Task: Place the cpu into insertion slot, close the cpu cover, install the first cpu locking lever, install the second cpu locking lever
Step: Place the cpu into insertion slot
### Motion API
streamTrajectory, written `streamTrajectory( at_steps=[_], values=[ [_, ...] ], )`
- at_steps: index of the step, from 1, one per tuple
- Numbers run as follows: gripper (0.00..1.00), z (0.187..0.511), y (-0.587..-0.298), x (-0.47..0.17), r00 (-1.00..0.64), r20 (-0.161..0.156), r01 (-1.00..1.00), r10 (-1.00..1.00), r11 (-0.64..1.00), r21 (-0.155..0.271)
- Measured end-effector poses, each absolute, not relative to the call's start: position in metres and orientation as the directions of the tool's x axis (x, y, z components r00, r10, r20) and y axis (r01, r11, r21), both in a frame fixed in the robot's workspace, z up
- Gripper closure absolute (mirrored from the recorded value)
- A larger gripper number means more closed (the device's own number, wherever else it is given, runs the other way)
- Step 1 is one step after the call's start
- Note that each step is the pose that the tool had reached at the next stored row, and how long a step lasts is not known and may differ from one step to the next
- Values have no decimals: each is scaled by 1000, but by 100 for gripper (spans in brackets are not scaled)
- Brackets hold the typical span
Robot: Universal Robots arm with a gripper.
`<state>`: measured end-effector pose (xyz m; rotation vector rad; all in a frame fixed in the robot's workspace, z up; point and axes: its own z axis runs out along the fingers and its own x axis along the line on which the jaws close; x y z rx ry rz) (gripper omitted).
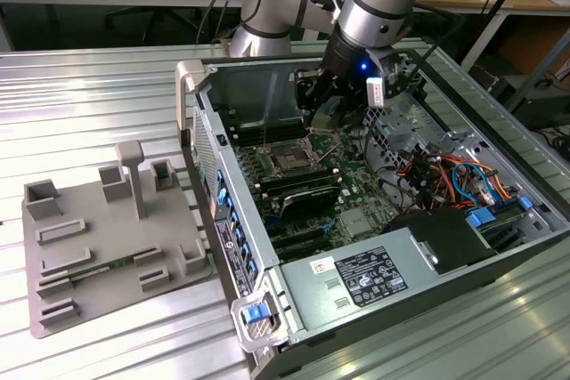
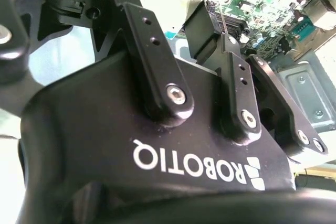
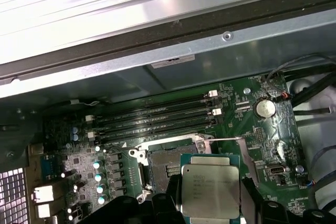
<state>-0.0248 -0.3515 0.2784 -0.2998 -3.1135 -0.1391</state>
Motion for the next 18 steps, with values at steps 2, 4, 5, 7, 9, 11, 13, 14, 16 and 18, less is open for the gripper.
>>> streamTrajectory(
  at_steps=[2, 4, 5, 7, 9, 11, 13, 14, 16, 18],
  values=[
    [45, 278, -351, -25, -981, 19, 195, 194, 977, 87],
    [45, 278, -351, -25, -979, 19, 205, 204, 975, 87],
    [45, 278, -351, -25, -978, 19, 209, 208, 974, 87],
    [45, 278, -351, -25, -975, 19, 223, 222, 971, 87],
    [45, 277, -351, -25, -969, 19, 248, 248, 965, 87],
    [45, 277, -351, -25, -965, 19, 263, 263, 961, 87],
    [45, 277, -351, -25, -961, 19, 278, 277, 957, 87],
    [45, 277, -351, -25, -959, 19, 283, 282, 955, 87],
    [45, 277, -351, -25, -956, 19, 292, 291, 953, 87],
    [45, 277, -351, -25, -953, 19, 303, 302, 949, 87]
  ],
)
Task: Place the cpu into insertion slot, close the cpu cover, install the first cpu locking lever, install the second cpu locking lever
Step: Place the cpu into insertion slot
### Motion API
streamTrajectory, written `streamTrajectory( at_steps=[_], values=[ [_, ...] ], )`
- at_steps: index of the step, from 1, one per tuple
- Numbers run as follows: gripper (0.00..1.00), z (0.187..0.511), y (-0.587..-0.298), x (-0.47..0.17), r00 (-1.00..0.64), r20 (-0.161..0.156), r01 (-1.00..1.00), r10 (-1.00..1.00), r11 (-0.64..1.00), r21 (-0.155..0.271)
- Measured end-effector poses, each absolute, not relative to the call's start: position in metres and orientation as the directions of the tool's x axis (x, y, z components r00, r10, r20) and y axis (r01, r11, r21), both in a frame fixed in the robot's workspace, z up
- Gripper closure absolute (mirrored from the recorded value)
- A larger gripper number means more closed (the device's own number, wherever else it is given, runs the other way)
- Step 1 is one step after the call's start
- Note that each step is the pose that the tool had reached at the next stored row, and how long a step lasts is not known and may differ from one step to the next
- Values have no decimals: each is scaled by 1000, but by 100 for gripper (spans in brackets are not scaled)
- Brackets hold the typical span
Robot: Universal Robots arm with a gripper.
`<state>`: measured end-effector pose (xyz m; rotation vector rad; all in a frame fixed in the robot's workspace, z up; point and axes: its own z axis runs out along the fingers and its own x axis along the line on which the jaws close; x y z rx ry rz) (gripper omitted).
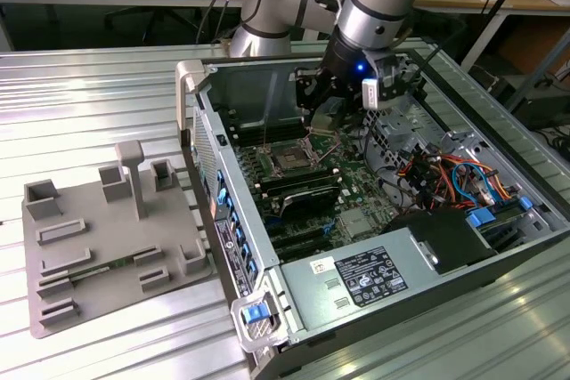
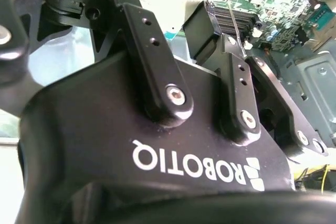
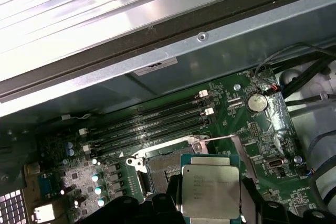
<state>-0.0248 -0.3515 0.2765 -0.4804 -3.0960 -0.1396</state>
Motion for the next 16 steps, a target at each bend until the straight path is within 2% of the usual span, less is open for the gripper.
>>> streamTrajectory(
  at_steps=[16],
  values=[
    [45, 275, -351, -25, -884, 16, 467, 467, 881, 81]
  ],
)
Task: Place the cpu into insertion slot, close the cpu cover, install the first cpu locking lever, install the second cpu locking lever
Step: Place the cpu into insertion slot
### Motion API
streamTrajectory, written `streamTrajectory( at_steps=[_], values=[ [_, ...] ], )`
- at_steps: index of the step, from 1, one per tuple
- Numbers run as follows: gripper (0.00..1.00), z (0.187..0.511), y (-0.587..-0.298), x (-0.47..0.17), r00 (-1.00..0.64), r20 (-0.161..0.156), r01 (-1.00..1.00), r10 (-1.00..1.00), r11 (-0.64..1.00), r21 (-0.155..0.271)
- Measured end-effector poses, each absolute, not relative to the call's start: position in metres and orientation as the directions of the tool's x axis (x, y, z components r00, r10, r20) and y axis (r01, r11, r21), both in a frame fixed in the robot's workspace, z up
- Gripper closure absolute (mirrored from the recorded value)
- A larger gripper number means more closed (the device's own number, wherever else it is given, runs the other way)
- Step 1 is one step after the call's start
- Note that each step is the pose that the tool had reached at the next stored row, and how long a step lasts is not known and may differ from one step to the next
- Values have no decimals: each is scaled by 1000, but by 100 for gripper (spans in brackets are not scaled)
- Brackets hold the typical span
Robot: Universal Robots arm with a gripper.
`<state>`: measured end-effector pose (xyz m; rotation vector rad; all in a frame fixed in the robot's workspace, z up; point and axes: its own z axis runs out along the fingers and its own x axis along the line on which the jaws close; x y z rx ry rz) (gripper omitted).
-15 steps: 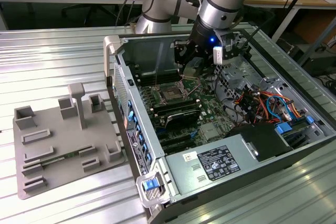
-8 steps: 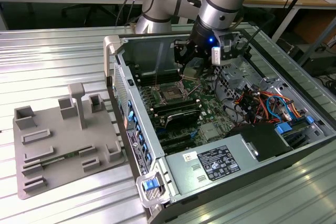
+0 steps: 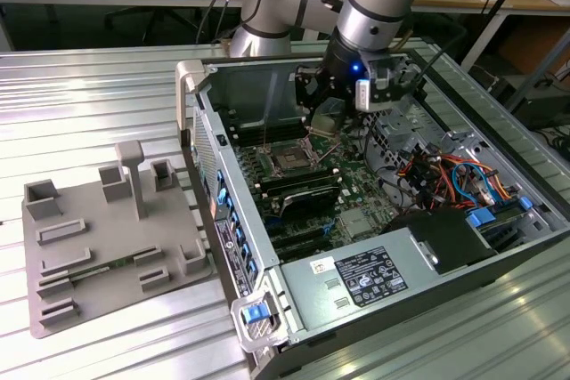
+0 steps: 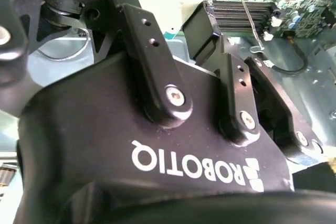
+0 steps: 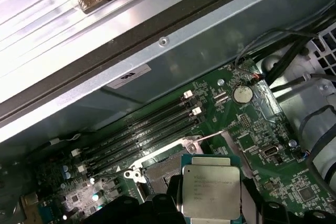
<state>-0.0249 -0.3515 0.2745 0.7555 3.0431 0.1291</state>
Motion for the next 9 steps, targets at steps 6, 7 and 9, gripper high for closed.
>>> streamTrajectory(
  at_steps=[6, 7, 9],
  values=[
    [45, 274, -351, -25, -850, 15, 526, 526, 847, 79],
    [45, 273, -351, -25, -846, 15, 533, 533, 843, 79],
    [45, 273, -351, -25, -834, 15, 550, 551, 831, 79]
  ],
)
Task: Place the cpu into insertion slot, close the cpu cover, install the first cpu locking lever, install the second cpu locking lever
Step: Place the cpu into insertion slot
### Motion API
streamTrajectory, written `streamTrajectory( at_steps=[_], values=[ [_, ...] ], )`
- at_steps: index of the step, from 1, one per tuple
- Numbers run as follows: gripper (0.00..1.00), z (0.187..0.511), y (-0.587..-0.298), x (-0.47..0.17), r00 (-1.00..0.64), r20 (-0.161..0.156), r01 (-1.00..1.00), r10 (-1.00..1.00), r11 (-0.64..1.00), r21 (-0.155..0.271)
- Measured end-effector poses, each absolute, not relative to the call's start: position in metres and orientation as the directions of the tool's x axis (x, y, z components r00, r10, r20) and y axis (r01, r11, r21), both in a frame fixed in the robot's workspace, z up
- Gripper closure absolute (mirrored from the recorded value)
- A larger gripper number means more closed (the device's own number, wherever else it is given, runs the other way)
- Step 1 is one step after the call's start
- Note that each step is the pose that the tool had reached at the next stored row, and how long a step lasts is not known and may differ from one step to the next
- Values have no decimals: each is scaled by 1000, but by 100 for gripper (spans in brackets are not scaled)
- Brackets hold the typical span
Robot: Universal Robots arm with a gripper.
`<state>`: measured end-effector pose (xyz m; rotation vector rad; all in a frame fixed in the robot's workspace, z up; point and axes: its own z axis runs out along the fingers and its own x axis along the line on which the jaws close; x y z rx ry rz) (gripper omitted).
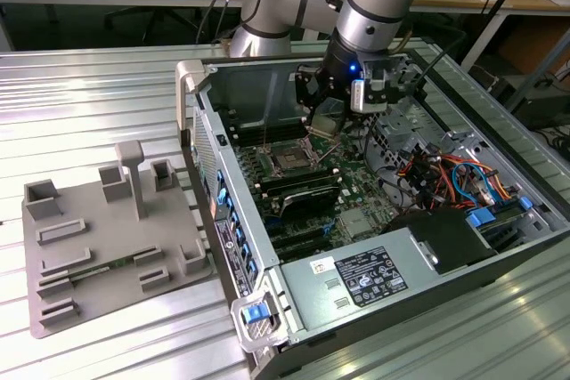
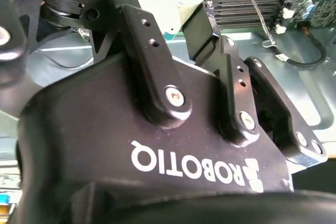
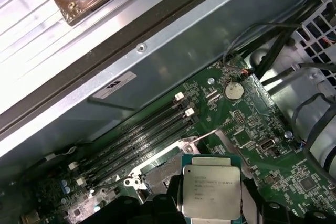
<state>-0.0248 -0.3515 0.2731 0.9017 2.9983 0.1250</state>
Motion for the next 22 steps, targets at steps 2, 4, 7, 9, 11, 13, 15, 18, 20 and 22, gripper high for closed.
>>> streamTrajectory(
  at_steps=[2, 4, 7, 9, 11, 13, 15, 18, 20, 22],
  values=[
    [45, 273, -351, -25, -824, 15, 565, 566, 821, 78],
    [45, 272, -351, -25, -815, 14, 579, 580, 812, 78],
    [45, 271, -351, -25, -783, 14, 622, 622, 780, 77],
    [45, 271, -351, -25, -771, 13, 636, 637, 768, 76],
    [45, 271, -351, -25, -758, 13, 652, 653, 755, 76],
    [45, 270, -351, -25, -746, 13, 665, 666, 743, 75],
    [45, 270, -351, -25, -736, 12, 676, 677, 733, 75],
    [45, 269, -351, -25, -722, 12, 691, 692, 719, 75],
    [45, 269, -351, -25, -716, 12, 696, 698, 714, 75],
    [45, 268, -351, -25, -705, 12, 708, 709, 702, 74]
  ],
)
